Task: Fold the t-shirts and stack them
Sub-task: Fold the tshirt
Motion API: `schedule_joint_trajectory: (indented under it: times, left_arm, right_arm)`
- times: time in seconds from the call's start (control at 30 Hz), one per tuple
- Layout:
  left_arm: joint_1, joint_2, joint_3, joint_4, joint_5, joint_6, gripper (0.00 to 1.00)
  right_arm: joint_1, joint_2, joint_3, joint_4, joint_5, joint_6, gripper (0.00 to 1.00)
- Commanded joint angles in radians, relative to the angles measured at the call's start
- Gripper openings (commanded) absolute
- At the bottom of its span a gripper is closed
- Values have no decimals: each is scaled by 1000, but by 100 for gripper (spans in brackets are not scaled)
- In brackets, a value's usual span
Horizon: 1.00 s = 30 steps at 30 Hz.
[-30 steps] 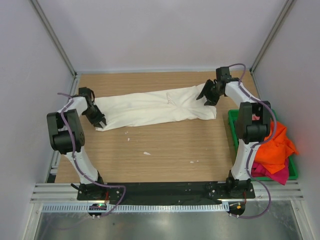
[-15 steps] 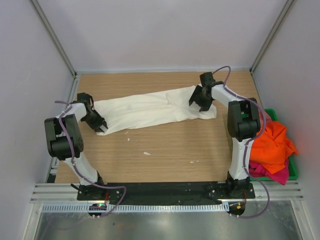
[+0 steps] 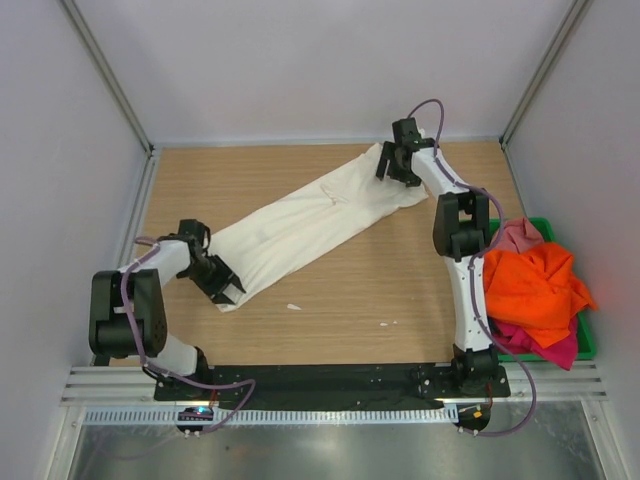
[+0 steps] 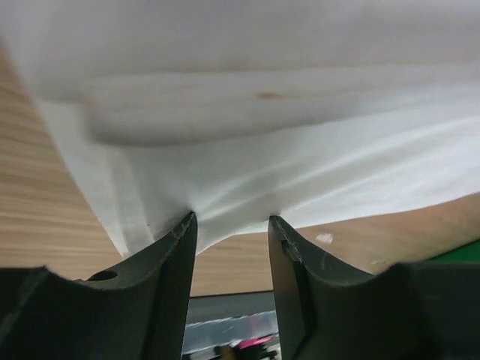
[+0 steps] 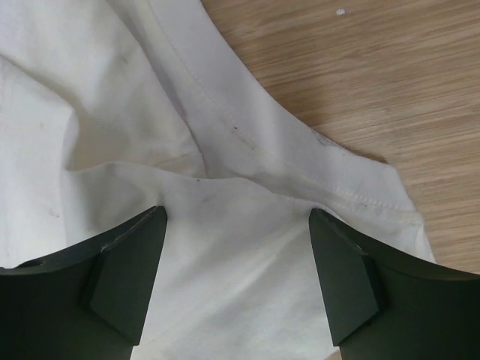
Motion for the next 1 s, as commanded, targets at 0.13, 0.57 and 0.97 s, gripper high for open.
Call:
schedule_joint_trajectory:
  times: [0.13, 0.57, 0.97]
  left_arm:
    - [-327, -158, -54, -33, 76, -119, 54]
    - [-462, -141, 311, -148, -177, 255, 79]
    - [-467, 118, 274, -93, -179, 315, 75]
  right_arm:
    - [26, -42, 228, -149, 72, -56, 90]
    - [156, -249, -48, -199, 68, 142, 100]
    - [243, -33, 116, -188, 101, 232, 100]
